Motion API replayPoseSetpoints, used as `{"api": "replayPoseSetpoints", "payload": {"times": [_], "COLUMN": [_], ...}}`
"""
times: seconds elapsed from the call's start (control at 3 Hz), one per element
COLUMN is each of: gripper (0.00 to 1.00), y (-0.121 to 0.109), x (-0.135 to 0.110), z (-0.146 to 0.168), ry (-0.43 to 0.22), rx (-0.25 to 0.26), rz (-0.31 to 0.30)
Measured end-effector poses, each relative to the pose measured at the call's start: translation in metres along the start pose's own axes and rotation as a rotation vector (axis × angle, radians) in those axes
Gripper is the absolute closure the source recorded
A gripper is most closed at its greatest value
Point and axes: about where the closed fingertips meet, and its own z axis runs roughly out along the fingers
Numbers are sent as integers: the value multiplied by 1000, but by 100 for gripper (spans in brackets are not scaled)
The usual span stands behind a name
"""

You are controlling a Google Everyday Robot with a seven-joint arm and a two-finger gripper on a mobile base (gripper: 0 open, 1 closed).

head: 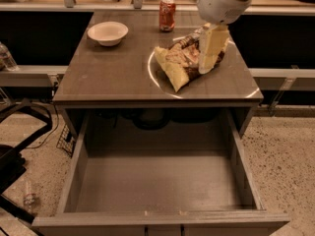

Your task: Place brown chip bag into top drawer

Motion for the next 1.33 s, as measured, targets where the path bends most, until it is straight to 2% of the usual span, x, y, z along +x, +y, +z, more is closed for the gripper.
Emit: {"api": "replayPoseSetpoints", "payload": {"times": [0.33, 0.67, 1.0, 1.33], "gripper": [0, 0, 2, 24], "y": [-17, -20, -7, -6], "x": [23, 52, 85, 93], "z": [68, 130, 185, 186], "ry": [-53, -94, -74, -68], "rx": [-78, -162, -282, -298], "rz": [-53, -105, -181, -186]}}
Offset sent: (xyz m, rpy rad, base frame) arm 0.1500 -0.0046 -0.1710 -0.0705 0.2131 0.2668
